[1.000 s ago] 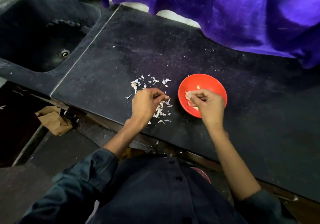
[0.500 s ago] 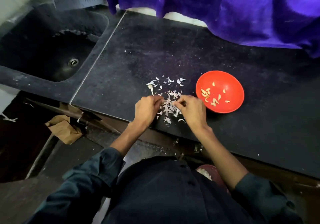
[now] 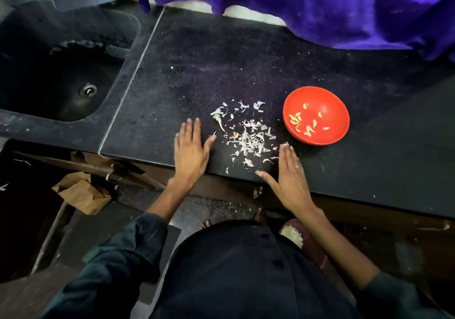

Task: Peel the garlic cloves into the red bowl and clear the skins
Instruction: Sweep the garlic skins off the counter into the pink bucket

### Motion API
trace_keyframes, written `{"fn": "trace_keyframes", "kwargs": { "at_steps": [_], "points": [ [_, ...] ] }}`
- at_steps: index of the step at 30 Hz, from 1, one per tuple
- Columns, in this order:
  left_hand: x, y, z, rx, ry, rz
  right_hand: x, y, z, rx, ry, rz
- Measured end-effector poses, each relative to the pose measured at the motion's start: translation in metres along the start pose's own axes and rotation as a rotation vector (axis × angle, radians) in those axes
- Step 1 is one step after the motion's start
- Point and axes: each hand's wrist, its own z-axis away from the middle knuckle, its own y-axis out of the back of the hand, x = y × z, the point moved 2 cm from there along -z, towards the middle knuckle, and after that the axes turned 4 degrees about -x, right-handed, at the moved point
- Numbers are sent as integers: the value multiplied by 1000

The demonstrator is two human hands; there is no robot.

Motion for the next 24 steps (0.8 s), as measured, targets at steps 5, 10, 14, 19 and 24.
{"fn": "trace_keyframes", "kwargs": {
  "at_steps": [5,10,14,19,24],
  "points": [
    [-21,-11,2,-113,160,-269,3,-17,2,-6,-119,139],
    [11,-24,-3,-212,3,-299,-23,-20,-20,-36,-94,176],
    [50,-35,-6,-320,-148,-143,-39,-21,-47,-52,53,178],
    [42,-16,-15,-176,-110,117,-33,-3,-49,-1,76,34],
    [2,-2,-52,-112,82,5,-11,5,-67,28,-29,63]
  ]
}}
